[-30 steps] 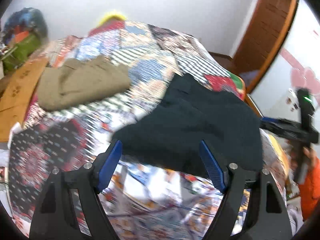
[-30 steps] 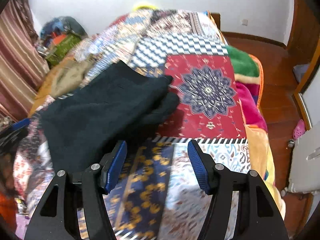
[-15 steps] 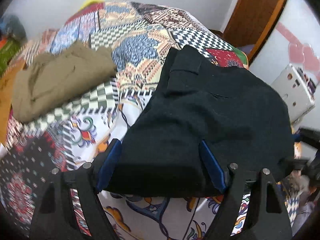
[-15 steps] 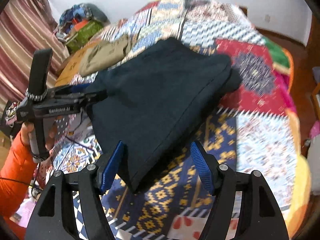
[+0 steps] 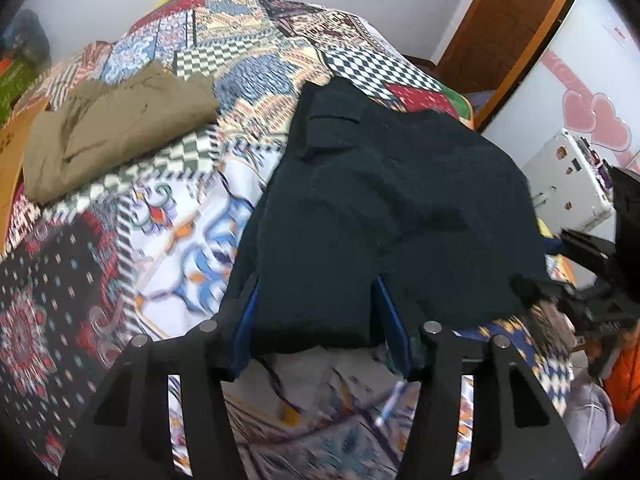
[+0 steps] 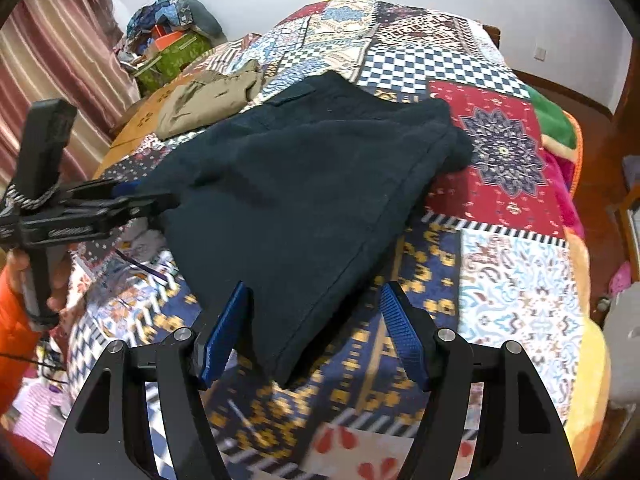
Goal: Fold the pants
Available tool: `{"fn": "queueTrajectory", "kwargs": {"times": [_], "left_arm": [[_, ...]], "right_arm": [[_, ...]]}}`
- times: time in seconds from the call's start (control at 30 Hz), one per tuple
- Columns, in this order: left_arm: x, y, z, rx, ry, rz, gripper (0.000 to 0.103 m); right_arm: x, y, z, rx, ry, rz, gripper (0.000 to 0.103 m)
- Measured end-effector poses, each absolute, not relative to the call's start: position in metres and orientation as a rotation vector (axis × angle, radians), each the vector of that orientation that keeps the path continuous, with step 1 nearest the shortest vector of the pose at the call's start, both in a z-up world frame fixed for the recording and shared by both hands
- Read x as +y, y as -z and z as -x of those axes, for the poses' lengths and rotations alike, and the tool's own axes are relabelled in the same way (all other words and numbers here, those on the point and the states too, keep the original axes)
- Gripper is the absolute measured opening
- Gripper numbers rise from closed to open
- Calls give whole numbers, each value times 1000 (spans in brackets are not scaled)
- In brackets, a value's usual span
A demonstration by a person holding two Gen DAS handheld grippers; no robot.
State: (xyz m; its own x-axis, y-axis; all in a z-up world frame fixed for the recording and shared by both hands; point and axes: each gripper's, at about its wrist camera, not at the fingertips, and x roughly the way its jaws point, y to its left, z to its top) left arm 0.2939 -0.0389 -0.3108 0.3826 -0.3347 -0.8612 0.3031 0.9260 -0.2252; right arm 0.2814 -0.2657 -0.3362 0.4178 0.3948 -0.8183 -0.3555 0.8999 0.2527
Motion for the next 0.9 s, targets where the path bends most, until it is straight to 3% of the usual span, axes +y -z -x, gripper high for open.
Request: {"fn": "queueTrajectory", "kwargs": {"times": [0.4, 0.67, 0.9], "left_arm": [[-70, 280, -254, 1084, 451, 18, 54], [-50, 239, -313, 972, 399, 83, 54], [-66, 278, -391, 1055, 405, 109, 54]], "right_arm": [[-322, 342, -283, 1061, -380, -90, 65], [-339, 305, -300, 944, -367, -160, 65], [-334, 311, -339, 910, -337, -204, 65]]}}
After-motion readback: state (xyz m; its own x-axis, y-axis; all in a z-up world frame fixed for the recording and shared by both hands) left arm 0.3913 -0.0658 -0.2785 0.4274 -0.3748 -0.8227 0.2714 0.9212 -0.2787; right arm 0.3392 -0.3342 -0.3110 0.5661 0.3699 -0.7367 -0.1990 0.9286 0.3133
